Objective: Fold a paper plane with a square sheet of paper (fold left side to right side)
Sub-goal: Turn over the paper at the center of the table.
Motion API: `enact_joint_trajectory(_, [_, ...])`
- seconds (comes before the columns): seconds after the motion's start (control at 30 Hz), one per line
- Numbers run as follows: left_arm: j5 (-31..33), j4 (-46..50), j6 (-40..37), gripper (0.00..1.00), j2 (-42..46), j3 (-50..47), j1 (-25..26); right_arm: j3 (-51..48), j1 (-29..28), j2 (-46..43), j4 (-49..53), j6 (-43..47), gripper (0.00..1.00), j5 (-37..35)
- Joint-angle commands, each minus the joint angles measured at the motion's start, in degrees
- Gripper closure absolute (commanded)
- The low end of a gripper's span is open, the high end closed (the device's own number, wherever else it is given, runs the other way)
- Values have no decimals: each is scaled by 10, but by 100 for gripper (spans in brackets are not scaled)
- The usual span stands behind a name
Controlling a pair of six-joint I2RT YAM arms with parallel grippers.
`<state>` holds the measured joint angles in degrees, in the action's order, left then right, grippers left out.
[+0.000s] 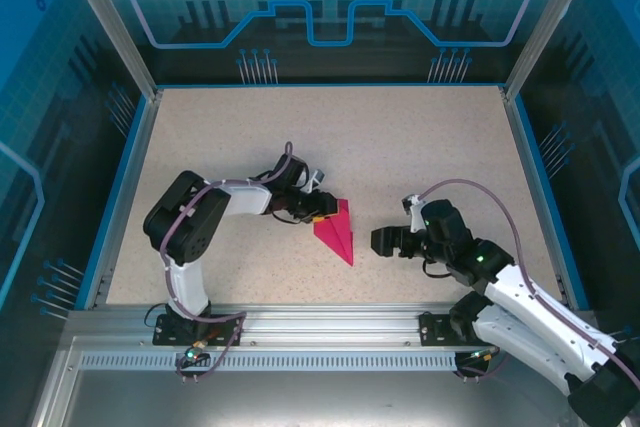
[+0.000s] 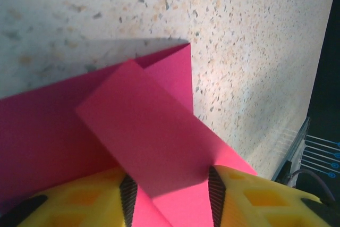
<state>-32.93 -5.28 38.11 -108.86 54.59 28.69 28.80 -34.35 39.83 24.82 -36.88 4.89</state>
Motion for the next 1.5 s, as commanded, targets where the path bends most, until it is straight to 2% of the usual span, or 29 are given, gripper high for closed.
enact_joint_trajectory(0.0, [-24,-15,7,67,-13,21,5,-14,17,-21,11,-5,2,22])
enact_joint_trajectory(0.17, [-30,-18,3,85,6,32,5,-32,51,-36,-7,-11,1,77])
enact_joint_trajectory(0.27, [-30,-13,-6,93,40,32,4,-54,88,-41,-45,-22,1,140])
enact_joint_trajectory(0.43, [-31,-11,-13,98,141,12,-11,-85,173,-36,-149,-57,1,291])
enact_joint_trajectory(0.6, [-31,-24,-5,99,257,-11,-27,-101,215,-29,-283,-113,1,383])
enact_joint_trajectory(0.7, [-36,-27,10,99,304,-8,-30,-105,214,-6,-374,-155,1,412])
enact_joint_trajectory(0.83, [-59,-41,40,99,333,5,-29,-97,193,23,-444,-173,1,421])
enact_joint_trajectory(1.0, [-88,-92,93,99,344,5,-28,-87,135,59,-486,-177,1,390])
enact_joint_trajectory(1.2, [-108,-89,107,98,349,17,-27,-60,71,137,-567,-193,1,365])
enact_joint_trajectory(1.33, [-109,-81,107,98,349,20,-22,-38,51,175,-620,-213,1,364])
enact_joint_trajectory(1.47, [-110,-84,114,97,349,19,-16,-20,47,189,-630,-218,12,364])
